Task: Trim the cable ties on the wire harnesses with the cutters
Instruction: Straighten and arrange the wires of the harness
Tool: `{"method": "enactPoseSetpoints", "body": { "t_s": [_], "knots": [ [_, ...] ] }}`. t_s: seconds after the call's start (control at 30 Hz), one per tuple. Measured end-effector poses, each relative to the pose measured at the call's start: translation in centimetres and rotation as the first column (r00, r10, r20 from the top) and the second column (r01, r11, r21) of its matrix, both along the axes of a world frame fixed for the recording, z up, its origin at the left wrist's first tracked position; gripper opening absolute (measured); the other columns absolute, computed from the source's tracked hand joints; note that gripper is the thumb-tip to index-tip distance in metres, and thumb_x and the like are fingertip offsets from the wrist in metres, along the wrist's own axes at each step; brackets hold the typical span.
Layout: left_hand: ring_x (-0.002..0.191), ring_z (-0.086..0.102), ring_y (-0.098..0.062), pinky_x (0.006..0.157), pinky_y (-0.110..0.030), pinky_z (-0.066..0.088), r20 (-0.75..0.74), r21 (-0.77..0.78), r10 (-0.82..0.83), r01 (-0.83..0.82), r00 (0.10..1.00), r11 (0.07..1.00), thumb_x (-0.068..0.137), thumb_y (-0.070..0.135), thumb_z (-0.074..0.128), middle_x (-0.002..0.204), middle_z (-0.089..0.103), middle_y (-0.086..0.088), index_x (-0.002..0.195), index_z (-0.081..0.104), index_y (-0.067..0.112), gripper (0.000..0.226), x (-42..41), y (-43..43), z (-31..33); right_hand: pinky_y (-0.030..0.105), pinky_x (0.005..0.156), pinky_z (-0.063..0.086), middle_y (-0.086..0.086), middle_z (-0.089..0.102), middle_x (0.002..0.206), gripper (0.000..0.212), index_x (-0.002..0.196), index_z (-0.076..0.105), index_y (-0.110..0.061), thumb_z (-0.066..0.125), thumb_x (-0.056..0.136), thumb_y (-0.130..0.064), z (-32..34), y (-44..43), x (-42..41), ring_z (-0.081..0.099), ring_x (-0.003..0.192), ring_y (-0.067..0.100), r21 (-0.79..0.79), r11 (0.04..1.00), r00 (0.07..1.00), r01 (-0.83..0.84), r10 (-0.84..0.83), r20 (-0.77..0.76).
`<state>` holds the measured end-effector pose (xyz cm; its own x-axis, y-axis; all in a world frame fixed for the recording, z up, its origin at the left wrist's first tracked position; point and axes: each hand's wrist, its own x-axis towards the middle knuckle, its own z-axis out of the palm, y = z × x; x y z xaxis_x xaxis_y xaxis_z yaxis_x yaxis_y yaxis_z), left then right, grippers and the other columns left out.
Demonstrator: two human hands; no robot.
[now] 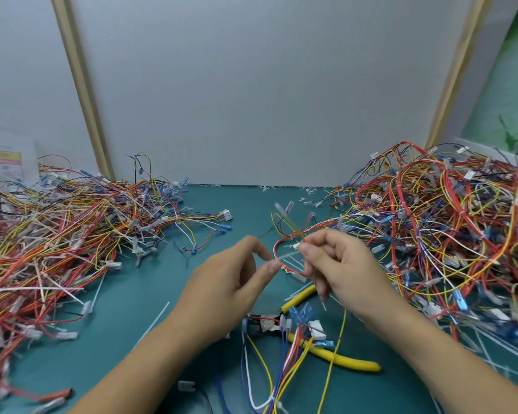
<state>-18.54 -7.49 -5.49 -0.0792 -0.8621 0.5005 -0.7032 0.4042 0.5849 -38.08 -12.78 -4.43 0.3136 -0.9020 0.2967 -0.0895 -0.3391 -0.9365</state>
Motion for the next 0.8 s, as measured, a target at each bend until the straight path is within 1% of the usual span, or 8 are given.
{"method": "enactPoseSetpoints", "body": {
  "t_s": [0.1,0.17,0.3,0.37,0.53,0.63,0.7,0.8],
  "knots": [
    [0.074,0.051,-0.012,0.063,-0.027,0.043,-0.031,-0.061,0.039,-0.041,0.999,0.997,0.079,0.077,0.045,0.075,0.051,0.010,0.085,0.046,0.032,0.046,-0.2,0.8,0.6,0.022,0.037,0.038,0.003,0.066,0.062,0.008,0.093,0.058,-0.008,0.057,0.100,-0.013,1.0,-0.3,-0.5,0.044,0.037,0.012,-0.034,0.994,0.990,0.106,-0.103,0.097],
    [0.067,0.048,-0.011,0.059,-0.026,0.037,0.020,-0.047,-0.017,0.018,1.000,0.999,0.077,0.080,0.045,0.068,0.047,0.010,0.075,0.047,0.028,0.052,-0.7,1.5,1.3,0.021,0.038,0.040,0.003,0.069,0.064,0.008,0.095,0.058,-0.009,0.058,0.099,-0.015,2.1,-0.5,-0.6,0.045,0.039,0.011,-0.055,0.983,0.977,0.173,-0.165,0.135],
    [0.050,0.036,-0.006,0.049,-0.026,0.027,0.205,0.393,-0.293,0.196,0.934,0.899,0.068,0.089,0.051,0.053,0.042,0.010,0.073,0.057,0.017,0.072,-1.7,2.4,3.7,0.021,0.038,0.041,0.001,0.073,0.067,0.006,0.096,0.056,-0.012,0.059,0.099,-0.016,5.2,-0.8,-0.4,0.046,0.041,0.011,-0.078,0.965,0.952,0.250,-0.231,0.203],
    [0.049,0.039,-0.004,0.045,-0.022,0.027,0.309,0.507,-0.367,0.175,0.877,0.844,0.069,0.082,0.059,0.053,0.047,0.012,0.079,0.061,0.021,0.061,-2.0,3.0,4.7,0.019,0.037,0.041,0.000,0.073,0.067,0.006,0.096,0.056,-0.012,0.060,0.099,-0.016,6.6,-0.9,-0.1,0.046,0.039,0.008,-0.092,0.962,0.947,0.257,-0.231,0.224],
    [0.051,0.044,-0.006,0.053,-0.027,0.037,0.349,0.459,-0.289,0.106,0.891,0.882,0.084,0.043,0.066,0.057,0.054,0.011,0.077,0.057,0.019,0.027,-2.7,5.3,4.9,0.024,0.041,0.047,0.004,0.076,0.076,0.009,0.096,0.055,-0.015,0.062,0.098,-0.020,7.9,0.1,0.9,0.055,0.045,0.017,-0.114,0.985,0.983,0.132,-0.115,0.145],
    [0.057,0.055,-0.010,0.058,-0.030,0.045,0.234,0.463,-0.242,0.111,0.942,0.879,0.093,0.035,0.061,0.066,0.062,0.004,0.078,0.053,0.017,0.025,-2.1,6.9,5.0,0.027,0.049,0.052,0.004,0.077,0.084,0.014,0.104,0.059,-0.017,0.060,0.099,-0.030,7.9,1.2,1.1,0.063,0.055,0.016,-0.074,0.997,1.000,0.020,-0.019,0.015],
    [0.062,0.065,-0.019,0.061,-0.033,0.054,0.026,0.441,-0.225,0.191,0.974,0.877,0.097,0.026,0.058,0.066,0.067,0.002,0.077,0.054,0.018,0.022,-1.3,7.8,6.0,0.026,0.054,0.054,0.002,0.076,0.092,0.025,0.106,0.062,-0.020,0.055,0.098,-0.042,7.8,2.1,0.5,0.065,0.065,0.015,-0.068,0.997,0.996,0.027,-0.033,-0.083],
    [0.066,0.068,-0.025,0.053,-0.034,0.059,-0.259,0.283,-0.148,0.222,0.954,0.933,0.098,0.014,0.059,0.069,0.066,-0.008,0.086,0.057,0.002,0.017,-0.1,7.8,8.7,0.032,0.065,0.056,0.003,0.072,0.101,0.051,0.105,0.065,-0.020,0.046,0.087,-0.063,7.4,4.2,-0.8,0.065,0.073,0.014,-0.015,0.995,0.989,0.100,-0.101,-0.106]
  ]
}}
